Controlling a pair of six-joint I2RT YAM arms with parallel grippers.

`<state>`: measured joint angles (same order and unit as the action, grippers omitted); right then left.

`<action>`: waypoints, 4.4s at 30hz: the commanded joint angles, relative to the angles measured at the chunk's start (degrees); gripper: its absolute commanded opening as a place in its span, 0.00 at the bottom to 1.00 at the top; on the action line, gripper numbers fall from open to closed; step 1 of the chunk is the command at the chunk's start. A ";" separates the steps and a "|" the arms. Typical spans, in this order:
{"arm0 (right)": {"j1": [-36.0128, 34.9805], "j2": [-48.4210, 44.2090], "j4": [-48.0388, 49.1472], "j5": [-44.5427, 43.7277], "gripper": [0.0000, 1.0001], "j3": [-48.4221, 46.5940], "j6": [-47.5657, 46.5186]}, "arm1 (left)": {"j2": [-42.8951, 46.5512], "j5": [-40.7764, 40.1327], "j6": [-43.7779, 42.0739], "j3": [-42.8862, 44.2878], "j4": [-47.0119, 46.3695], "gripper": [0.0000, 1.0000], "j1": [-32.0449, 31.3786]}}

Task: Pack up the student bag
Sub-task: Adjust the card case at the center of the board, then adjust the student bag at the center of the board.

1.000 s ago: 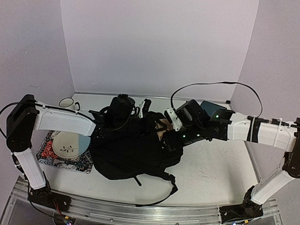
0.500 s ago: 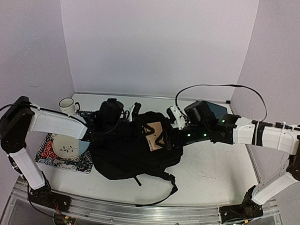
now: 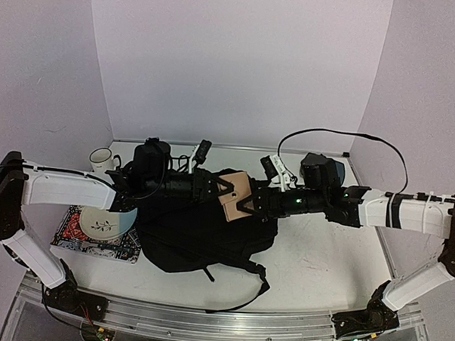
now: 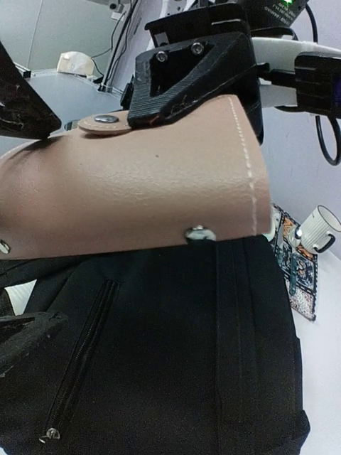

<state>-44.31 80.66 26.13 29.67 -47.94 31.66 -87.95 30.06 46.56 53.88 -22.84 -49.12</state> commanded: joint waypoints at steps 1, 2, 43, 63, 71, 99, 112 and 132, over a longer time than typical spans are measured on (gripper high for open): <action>1.07 -0.41 9.63 10.24 0.77 0.96 1.99 | 2.48 6.14 0.88 -0.27 -7.30 0.09 0.08; 1.17 -0.38 10.37 11.02 0.74 1.15 2.28 | 2.63 6.59 0.93 -0.34 -7.49 0.08 0.08; 8.36 -16.71 11.92 -7.25 0.00 15.76 14.64 | -11.96 -49.13 -43.54 16.77 36.13 0.81 -9.41; 8.32 -16.88 10.86 -7.55 0.00 15.94 13.96 | -18.96 -52.02 -48.35 18.98 39.10 0.86 -14.21; 8.36 -16.34 10.87 -7.34 0.00 15.90 13.96 | -21.34 -57.93 -48.31 19.94 39.37 0.87 -14.42; 8.36 -14.94 15.02 -4.81 0.00 19.35 17.56 | -17.87 -55.03 -49.53 18.72 35.04 0.80 -14.93; 8.36 -15.28 15.10 -4.63 0.00 19.77 17.74 | -23.53 -62.67 -51.15 22.27 36.64 0.81 -14.94; 8.26 -13.19 17.73 -3.63 0.00 19.96 19.74 | -25.75 -73.22 -50.36 25.12 34.56 0.52 -14.92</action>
<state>-36.03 67.14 38.93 24.49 -28.29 50.09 -112.54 -40.30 -4.22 75.77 12.99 -64.51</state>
